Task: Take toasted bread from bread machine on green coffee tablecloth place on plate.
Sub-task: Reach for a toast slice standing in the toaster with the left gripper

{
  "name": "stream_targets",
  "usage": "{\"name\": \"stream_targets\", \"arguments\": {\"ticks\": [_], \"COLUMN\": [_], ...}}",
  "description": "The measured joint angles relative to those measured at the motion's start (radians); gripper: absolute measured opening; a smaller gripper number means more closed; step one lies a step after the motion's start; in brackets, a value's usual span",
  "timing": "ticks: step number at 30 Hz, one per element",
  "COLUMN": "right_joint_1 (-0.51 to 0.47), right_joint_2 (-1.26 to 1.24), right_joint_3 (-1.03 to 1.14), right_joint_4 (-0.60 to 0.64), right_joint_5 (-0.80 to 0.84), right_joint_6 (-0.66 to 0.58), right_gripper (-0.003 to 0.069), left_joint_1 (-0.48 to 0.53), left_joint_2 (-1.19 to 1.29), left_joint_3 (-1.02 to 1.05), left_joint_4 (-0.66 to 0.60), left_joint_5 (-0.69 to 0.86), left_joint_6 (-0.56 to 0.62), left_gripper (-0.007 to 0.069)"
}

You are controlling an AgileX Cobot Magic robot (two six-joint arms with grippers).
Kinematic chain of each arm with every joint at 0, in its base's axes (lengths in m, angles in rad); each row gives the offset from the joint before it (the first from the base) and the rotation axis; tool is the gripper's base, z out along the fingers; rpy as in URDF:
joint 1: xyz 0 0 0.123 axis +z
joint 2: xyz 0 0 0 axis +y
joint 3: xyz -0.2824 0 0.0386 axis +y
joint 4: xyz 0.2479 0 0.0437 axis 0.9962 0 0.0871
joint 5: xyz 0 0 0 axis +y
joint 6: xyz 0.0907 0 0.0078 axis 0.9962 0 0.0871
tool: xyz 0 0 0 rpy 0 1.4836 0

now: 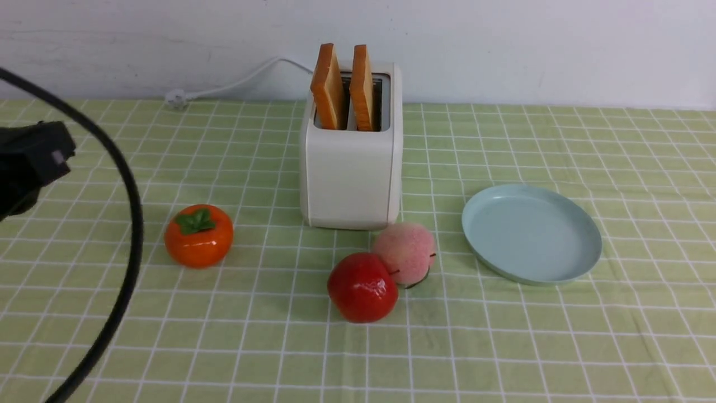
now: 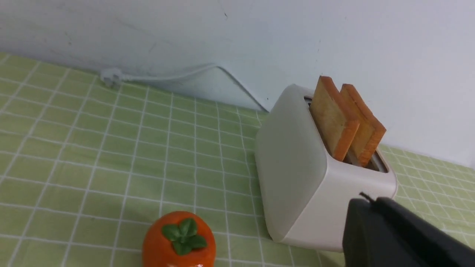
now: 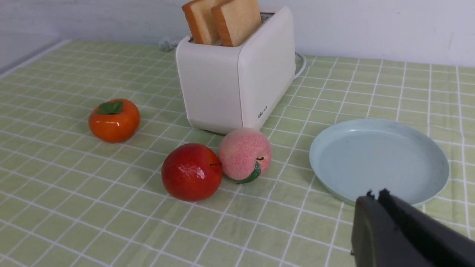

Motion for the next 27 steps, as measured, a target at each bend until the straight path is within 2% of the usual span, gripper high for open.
{"name": "stream_targets", "arguments": {"ticks": [2,3,4,5,6,7,9,12,13,17,20,24,26,27], "right_joint_1": [0.000,0.000,0.000,0.000,0.000,0.000,0.000,0.000,0.000,0.000,0.000,0.000,0.000,0.000], "right_joint_2": [0.003,0.003,0.003,0.003,0.003,0.003,0.003,0.003,0.003,0.003,0.003,0.003,0.003,0.003], "right_joint_3": [0.000,0.000,0.000,0.000,0.000,0.000,0.000,0.000,0.000,0.000,0.000,-0.002,-0.002,-0.002], "right_joint_4": [0.001,0.002,0.008,0.008,0.016,0.015,0.018,0.021,0.021,0.022,0.022,0.024,0.025,0.025], "right_joint_5": [-0.003,-0.004,-0.010,-0.011,-0.014,-0.016,-0.016,-0.014,-0.013,-0.008,-0.008,-0.012,-0.019,-0.019], "right_joint_6": [-0.018,-0.020,-0.025,-0.025,-0.028,-0.028,-0.028,-0.028,-0.028,-0.028,-0.028,-0.028,-0.028,-0.028], "right_gripper": [0.0003,0.0003,0.0003,0.0003,0.0003,0.0003,0.0006,0.0010,0.0010,0.0013,0.0015,0.0018,0.0020,0.0021], "left_joint_1": [-0.086,-0.095,-0.177,-0.189,-0.281,-0.304,-0.431,-0.541,-0.546,-0.578,-0.578,-0.569,-0.547,-0.544], "left_joint_2": [0.068,0.073,0.111,0.121,0.158,0.163,0.218,0.291,0.301,0.430,0.549,0.666,0.711,0.719], "left_joint_3": [-0.021,-0.024,-0.039,-0.041,-0.057,-0.059,-0.083,-0.111,-0.115,-0.147,-0.176,-0.200,-0.204,-0.204], "left_joint_4": [-0.085,-0.090,-0.129,-0.132,-0.152,-0.154,-0.166,-0.177,-0.177,-0.144,-0.024,0.241,0.372,0.396], "left_joint_5": [-0.064,-0.070,-0.125,-0.139,-0.193,-0.209,-0.320,-0.462,-0.471,-0.598,-0.684,-0.808,-0.851,-0.859], "left_joint_6": [0.093,0.101,0.173,0.192,0.268,0.278,0.376,0.425,0.425,0.331,0.164,-0.134,-0.298,-0.315], "left_gripper": [-0.0013,-0.0013,-0.0013,-0.0013,-0.0013,-0.0013,-0.0013,-0.0013,-0.0013,-0.0013,-0.0013,0.0008,0.0052,0.0064]}}
